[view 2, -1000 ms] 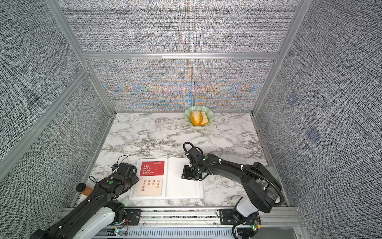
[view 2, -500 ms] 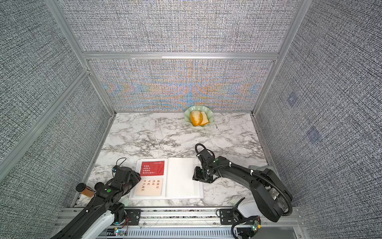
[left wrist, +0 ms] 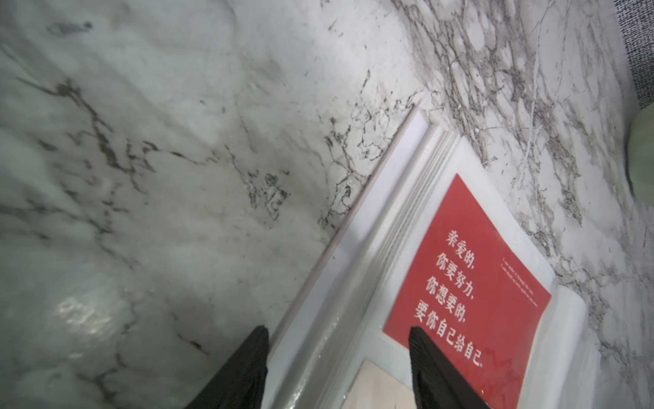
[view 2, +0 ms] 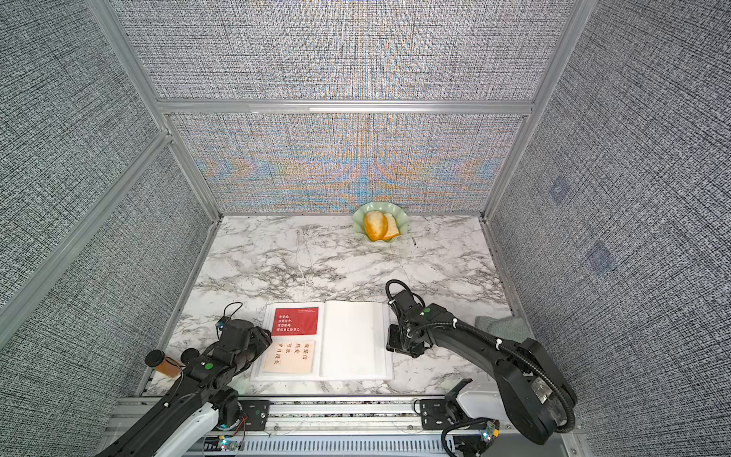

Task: Place the photos into the photo albums
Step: Close the photo album at the center of the board.

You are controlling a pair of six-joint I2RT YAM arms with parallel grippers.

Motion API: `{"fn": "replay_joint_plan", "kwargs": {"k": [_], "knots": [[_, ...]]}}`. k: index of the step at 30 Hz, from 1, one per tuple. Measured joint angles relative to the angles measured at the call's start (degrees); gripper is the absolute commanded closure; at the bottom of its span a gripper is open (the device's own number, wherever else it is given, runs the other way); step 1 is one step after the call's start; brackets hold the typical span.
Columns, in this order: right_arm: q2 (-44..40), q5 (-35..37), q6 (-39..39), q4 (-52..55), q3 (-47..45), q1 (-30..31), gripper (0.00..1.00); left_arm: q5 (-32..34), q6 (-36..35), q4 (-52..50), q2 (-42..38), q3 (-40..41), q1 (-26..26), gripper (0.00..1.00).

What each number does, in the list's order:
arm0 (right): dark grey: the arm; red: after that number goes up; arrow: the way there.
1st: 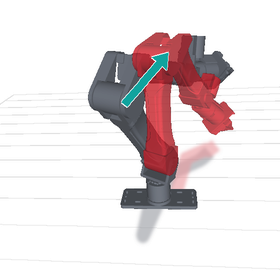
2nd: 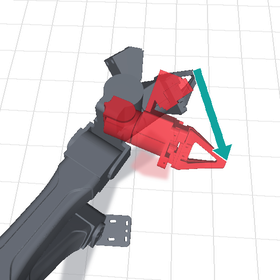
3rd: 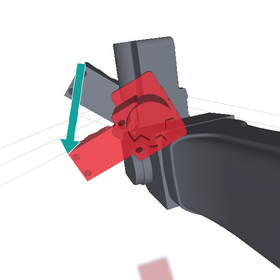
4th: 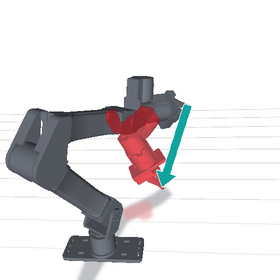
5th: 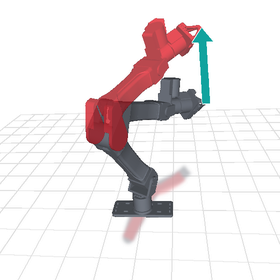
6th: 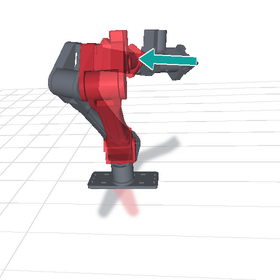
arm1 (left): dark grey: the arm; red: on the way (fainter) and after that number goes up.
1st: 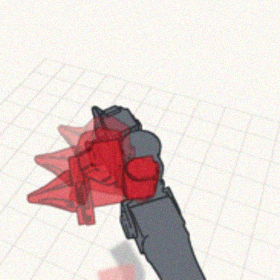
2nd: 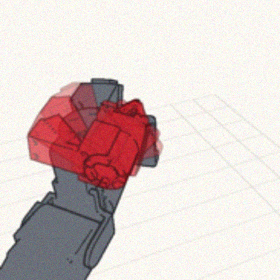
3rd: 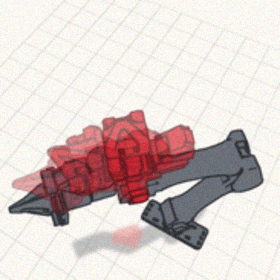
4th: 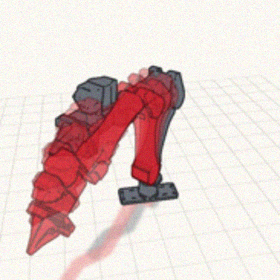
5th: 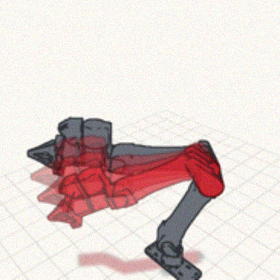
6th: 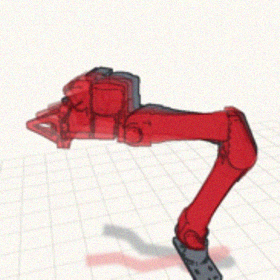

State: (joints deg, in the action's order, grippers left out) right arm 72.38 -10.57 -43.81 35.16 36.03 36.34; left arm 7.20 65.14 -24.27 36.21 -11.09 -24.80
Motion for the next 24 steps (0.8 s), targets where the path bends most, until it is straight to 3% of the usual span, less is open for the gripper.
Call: {"fn": "replay_joint_plan", "kwargs": {"k": [11,24], "knots": [[-3.80,-2.05,-3.43,0.11,-4.59,2.16,0.44,0.28,3.76,3.32,4.13,-0.72,-5.92,0.35],[-5.99,1.99,-9.70,3.02,-5.44,9.55,0.44,0.31,5.33,2.56,4.13,-1.22,-7.28,0.35]]}}
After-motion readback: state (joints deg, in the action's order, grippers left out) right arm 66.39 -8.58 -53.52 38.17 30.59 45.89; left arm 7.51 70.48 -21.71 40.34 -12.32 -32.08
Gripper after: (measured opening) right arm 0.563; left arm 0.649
